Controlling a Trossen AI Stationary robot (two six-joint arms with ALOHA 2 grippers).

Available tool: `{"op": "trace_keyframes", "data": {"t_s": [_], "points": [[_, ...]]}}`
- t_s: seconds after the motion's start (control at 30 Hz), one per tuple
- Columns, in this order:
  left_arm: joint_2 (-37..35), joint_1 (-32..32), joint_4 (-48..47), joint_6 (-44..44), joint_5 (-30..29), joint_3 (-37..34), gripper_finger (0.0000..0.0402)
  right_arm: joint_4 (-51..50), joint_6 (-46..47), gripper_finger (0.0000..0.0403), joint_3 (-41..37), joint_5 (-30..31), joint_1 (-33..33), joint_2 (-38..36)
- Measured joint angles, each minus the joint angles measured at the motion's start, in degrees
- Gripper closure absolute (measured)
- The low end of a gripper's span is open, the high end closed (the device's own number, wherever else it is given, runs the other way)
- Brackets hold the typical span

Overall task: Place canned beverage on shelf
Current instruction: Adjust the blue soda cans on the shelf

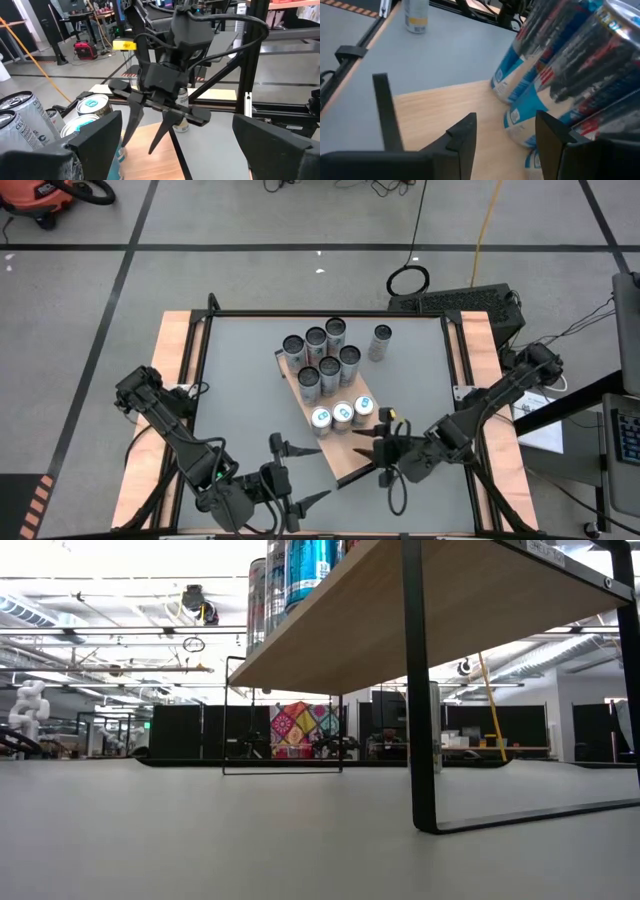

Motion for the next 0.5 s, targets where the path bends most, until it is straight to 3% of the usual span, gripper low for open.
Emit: {"op": "trace_keyframes", "data": {"t_s": [0.5], "points": [[0.00,-0.03,-0.01,0.03,0.01,0.00,0.0022,0.84,-1.73,0.0269,0.00,-0.27,-2.87,0.13]]}}
